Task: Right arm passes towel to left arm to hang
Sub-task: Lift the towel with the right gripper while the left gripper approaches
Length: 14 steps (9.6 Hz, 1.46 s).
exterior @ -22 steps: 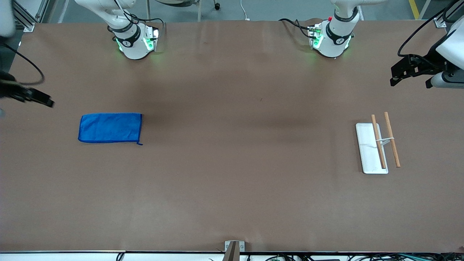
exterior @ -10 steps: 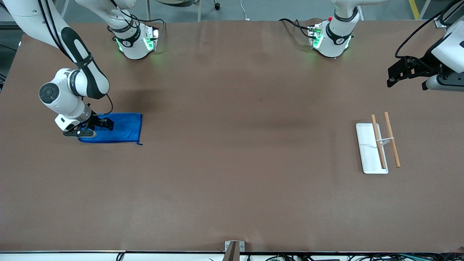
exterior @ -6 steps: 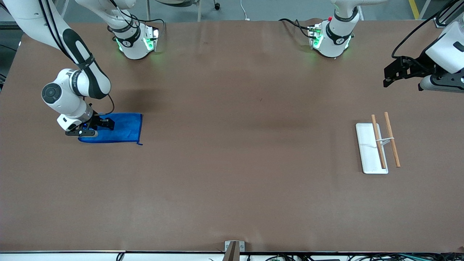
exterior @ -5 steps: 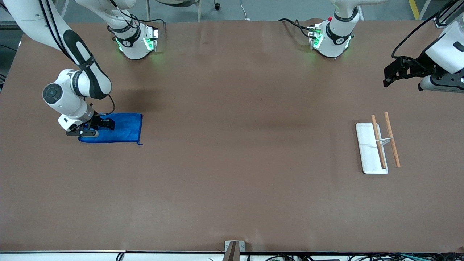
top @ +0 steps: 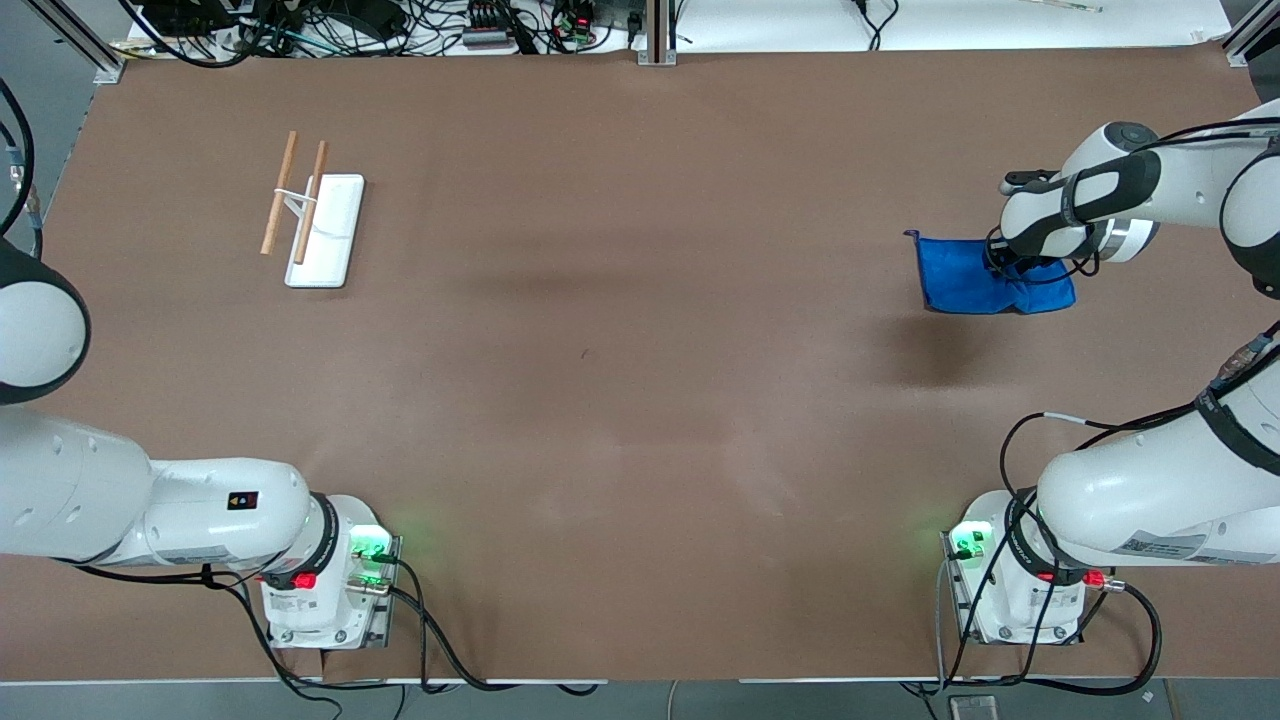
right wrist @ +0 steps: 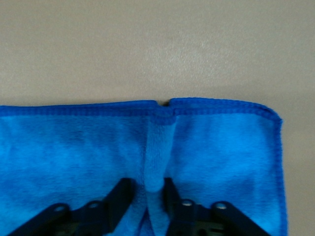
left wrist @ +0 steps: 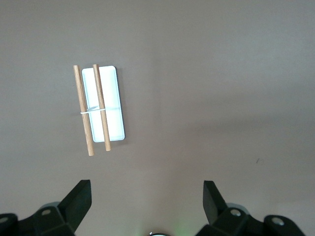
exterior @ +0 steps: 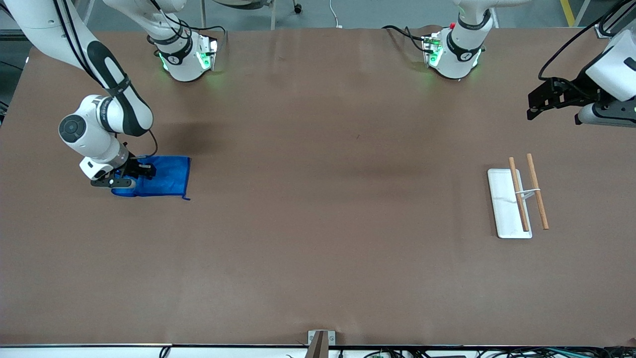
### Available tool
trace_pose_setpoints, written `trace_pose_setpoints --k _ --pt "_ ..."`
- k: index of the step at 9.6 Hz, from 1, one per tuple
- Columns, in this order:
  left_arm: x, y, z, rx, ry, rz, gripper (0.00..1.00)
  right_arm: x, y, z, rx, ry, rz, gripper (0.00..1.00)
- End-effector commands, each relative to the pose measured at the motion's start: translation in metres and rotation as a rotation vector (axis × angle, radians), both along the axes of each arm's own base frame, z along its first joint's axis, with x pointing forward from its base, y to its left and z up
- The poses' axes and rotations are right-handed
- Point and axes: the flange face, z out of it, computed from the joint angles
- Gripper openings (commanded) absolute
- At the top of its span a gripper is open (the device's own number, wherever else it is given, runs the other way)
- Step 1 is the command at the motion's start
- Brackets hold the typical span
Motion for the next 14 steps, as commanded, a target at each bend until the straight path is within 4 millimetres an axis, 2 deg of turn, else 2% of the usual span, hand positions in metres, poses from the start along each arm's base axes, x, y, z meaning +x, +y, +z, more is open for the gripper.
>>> trace_pose_setpoints --k 1,2,4,5,6,8,10,12,13,14 --pt "0.006 0.002 -0.013 -0.003 0.036 -0.01 1.0 0.013 0.014 0.035 0.009 0.071 -0.048 0.0" --pt "0.006 0.001 -0.014 -0.003 0.038 -0.01 1.0 0.023 0.017 0.054 0.011 0.098 -0.05 0.0" --pt "0.006 0.001 -0.013 -0.004 0.036 -0.01 1.0 0.061 0.017 0.128 0.018 0.191 -0.048 0.0" --pt "0.006 0.0 -0.013 -0.005 0.036 -0.009 1.0 0.077 0.03 0.159 0.022 0.222 -0.028 0.0" --pt "0.006 -0.001 -0.013 -0.003 0.036 -0.007 1.0 0.088 0.044 0.182 0.023 0.228 -0.004 0.0" --pt "0.006 -0.001 -0.013 -0.003 0.036 -0.012 1.0 0.103 0.081 0.205 0.144 0.179 0.019 0.0" --pt "0.006 -0.003 -0.013 -0.006 0.037 -0.015 1.0 0.109 0.137 0.213 0.353 0.14 0.021 0.0" --pt "0.005 -0.015 -0.019 -0.052 0.057 -0.035 1.0 0.11 0.212 0.225 0.585 0.095 0.003 0.0" --pt "0.013 -0.024 -0.036 -0.19 0.108 -0.036 1.0 0.106 0.247 0.231 0.683 0.095 -0.004 0.0" --pt "0.025 -0.039 -0.059 -0.356 0.175 -0.032 1.0 0.102 0.271 0.235 0.765 0.102 -0.011 0.0"
